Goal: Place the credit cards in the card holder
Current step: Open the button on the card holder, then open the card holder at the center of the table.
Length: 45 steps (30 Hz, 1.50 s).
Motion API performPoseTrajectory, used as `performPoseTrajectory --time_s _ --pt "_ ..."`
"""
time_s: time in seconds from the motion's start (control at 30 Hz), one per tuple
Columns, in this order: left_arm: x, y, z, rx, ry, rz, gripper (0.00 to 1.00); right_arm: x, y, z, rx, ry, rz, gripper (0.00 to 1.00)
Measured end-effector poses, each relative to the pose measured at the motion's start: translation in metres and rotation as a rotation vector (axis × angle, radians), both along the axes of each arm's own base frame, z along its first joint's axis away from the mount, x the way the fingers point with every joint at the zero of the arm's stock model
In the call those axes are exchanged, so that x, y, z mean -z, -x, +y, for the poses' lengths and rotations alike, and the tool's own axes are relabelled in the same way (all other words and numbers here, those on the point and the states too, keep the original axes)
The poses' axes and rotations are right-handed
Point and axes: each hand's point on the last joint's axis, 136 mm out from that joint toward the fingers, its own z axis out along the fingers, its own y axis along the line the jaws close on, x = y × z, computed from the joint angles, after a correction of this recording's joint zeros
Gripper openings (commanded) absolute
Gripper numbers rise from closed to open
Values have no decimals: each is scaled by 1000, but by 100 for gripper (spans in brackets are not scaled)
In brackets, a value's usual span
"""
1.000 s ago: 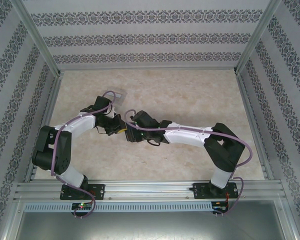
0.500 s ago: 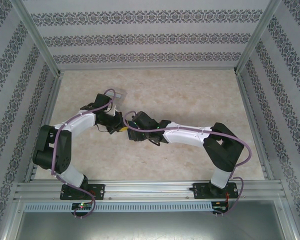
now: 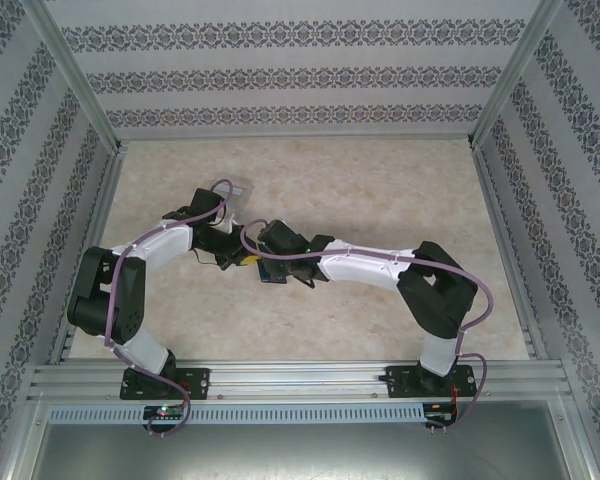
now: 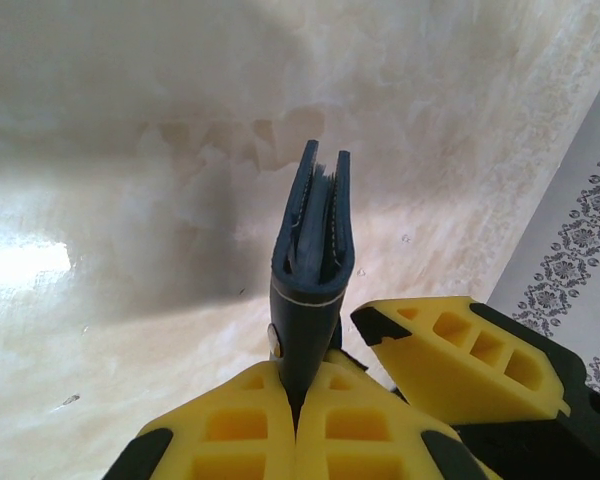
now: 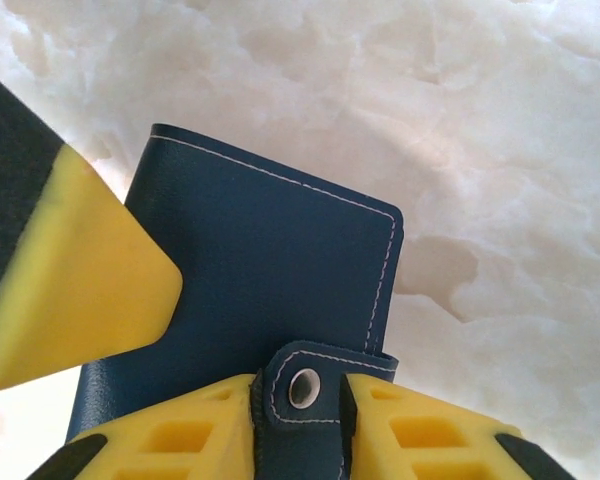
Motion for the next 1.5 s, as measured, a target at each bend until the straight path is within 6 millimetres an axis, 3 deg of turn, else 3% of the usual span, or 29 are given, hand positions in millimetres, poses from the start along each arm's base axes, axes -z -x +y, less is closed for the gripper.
performPoseTrajectory --time_s 0.23,0.43,0.63,0.77,1.07,1.27,1.5 --pt "1 0 0 8 -3 -6 0 0 -1 -1 20 -1 8 2" --pt "5 2 -1 17 -6 3 0 0 1 -9 47 -14 12 0" --pt "11 4 -2 23 -15 16 1 9 -6 -55 189 -44 73 0" --pt "22 5 -5 31 -20 42 15 13 -4 -74 241 -80 116 0" --pt "47 -1 -21 38 -1 73 56 -3 4 -79 231 -158 129 0" --pt "42 -11 -26 29 37 39 77 -29 10 -73 211 -239 124 0" --pt "31 -16 -29 48 71 -2 84 -45 19 -61 165 -280 113 0"
